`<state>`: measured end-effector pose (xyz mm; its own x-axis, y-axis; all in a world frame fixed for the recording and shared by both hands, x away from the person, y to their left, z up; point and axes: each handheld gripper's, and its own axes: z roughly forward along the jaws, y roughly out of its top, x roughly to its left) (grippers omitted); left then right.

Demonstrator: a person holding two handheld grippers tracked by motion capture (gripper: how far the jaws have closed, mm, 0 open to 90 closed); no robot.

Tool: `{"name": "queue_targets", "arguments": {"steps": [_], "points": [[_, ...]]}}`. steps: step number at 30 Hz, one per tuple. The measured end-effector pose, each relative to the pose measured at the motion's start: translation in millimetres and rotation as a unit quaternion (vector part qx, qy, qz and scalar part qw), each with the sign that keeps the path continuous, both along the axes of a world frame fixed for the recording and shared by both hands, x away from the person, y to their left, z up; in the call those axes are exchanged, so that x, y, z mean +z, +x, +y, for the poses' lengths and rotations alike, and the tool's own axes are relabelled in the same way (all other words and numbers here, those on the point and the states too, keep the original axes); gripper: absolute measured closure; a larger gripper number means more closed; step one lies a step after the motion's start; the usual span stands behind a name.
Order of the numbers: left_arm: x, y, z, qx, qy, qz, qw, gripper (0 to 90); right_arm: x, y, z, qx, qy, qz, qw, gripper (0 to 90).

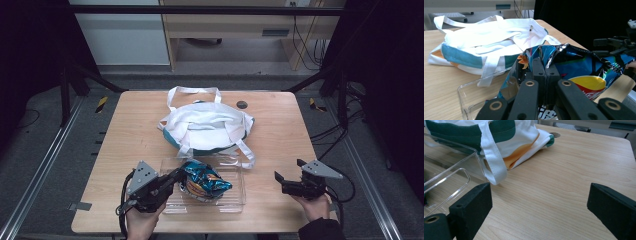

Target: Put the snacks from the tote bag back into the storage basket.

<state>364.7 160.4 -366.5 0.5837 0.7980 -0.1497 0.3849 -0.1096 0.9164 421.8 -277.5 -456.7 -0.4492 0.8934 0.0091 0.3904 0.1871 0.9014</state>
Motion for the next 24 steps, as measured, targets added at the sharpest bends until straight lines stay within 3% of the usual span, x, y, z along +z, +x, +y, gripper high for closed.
{"name": "queue_targets", "arguments": {"steps": [8, 24], "points": [[-3.0, 4.8, 2.1, 0.026, 0.005, 0.014, 0.9995, 89.8, -0.5, 0.5, 0.4, 0.001, -0.002, 0.001, 1.0, 6.3], [-6.4, 19.4, 2.0, 0.047, 0.014, 0.036, 0.9981, 89.5, -1.4, 2.0, 0.9, 0.002, -0.006, 0.003, 1.0, 6.3]]}}
